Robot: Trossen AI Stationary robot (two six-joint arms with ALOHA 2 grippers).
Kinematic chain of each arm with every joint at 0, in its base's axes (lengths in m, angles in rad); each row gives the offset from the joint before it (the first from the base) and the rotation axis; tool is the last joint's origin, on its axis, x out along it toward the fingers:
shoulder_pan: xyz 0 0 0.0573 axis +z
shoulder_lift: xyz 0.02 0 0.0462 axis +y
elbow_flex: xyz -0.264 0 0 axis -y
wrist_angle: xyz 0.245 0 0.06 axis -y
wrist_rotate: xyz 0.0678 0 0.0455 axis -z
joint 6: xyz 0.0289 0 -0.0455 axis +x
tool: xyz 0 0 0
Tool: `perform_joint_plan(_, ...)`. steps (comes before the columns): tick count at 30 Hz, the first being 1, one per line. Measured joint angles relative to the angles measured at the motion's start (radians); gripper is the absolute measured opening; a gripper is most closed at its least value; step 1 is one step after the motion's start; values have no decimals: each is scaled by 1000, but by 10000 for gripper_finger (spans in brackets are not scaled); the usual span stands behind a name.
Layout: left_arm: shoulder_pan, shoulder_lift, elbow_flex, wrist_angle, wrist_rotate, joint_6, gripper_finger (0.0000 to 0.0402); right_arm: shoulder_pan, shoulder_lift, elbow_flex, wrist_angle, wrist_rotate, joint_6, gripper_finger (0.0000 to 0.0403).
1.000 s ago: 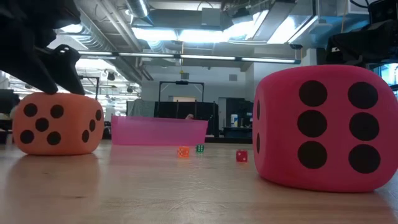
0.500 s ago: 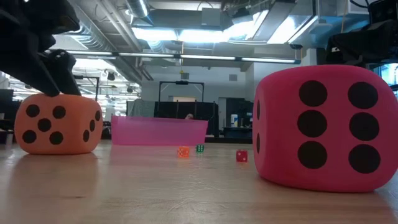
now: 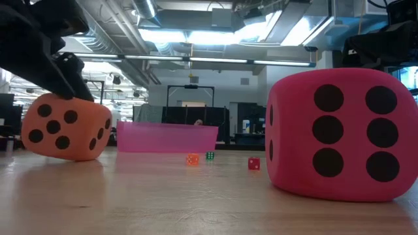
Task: Pick & Place Dice
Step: Put the left large orange die into the red bin
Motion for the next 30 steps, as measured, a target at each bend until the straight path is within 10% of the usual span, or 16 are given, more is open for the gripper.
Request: perform_joint_plan(30, -2, 0, 0, 74, 19, 110, 350, 0, 0, 0, 0, 0, -20, 29)
